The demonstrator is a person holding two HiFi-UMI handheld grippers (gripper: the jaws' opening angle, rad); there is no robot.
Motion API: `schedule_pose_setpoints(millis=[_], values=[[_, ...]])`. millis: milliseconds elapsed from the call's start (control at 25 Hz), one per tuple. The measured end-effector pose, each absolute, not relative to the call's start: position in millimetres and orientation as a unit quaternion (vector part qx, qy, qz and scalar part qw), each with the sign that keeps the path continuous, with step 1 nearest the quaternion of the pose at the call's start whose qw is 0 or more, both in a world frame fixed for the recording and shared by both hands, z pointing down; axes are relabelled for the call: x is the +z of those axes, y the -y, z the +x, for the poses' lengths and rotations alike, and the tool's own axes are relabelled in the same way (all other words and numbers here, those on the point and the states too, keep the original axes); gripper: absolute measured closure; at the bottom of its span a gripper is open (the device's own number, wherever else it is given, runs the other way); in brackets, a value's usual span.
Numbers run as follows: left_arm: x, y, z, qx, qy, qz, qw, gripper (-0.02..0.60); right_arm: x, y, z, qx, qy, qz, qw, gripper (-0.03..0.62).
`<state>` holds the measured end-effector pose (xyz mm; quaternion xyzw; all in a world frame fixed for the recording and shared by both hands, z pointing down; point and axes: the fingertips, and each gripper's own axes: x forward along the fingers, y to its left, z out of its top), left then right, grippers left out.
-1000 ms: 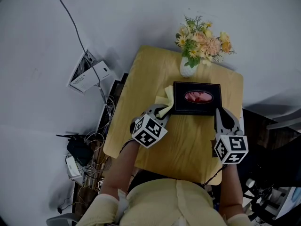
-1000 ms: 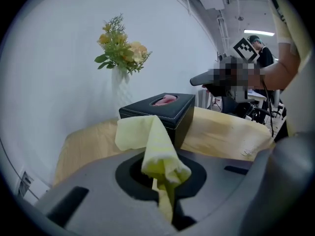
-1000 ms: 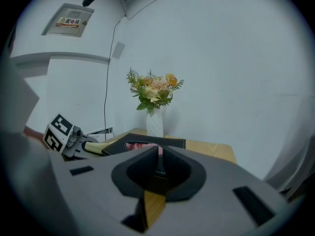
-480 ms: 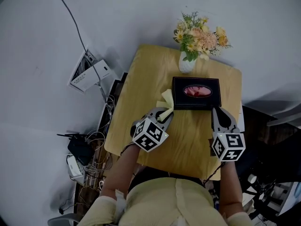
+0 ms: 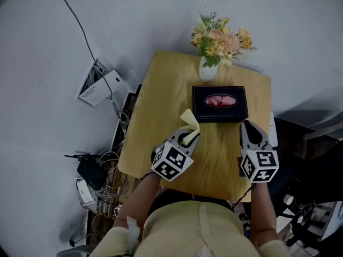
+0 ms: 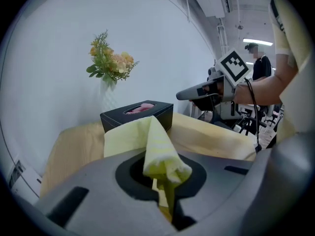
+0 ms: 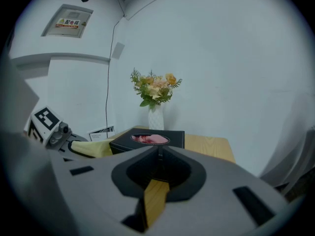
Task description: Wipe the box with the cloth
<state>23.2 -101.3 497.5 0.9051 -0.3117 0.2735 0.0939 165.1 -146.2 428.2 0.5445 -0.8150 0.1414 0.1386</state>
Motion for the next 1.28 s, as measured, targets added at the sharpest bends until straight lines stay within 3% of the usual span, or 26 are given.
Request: schedule_pose_setpoints(millis=[240, 640, 880, 1280], values=[[480.7, 73.2, 40.9, 0.246, 0.292, 0.918, 0.105, 0.557, 421.8, 145.7, 173.4, 0.142, 0.812, 0.552, 0.124, 0.56], [477.0, 43.2, 96.1, 0.254, 0.201, 0.946, 0.037, 0.557, 411.1, 142.9, 196.2, 0.135, 0.801, 0.572, 0.11, 0.56], [480.8, 55.6, 159.2, 0.251, 0.133, 0.958, -0.04, 0.557, 417.1, 139.1, 226.0, 0.144, 0.785, 0.592, 0.114, 0.56], [503.2, 109.9, 164.0, 0.284, 0.198, 0.938, -0.024, 0.557, 427.4, 137.6, 244.4, 0.157, 0.78, 0.594, 0.116, 0.56]])
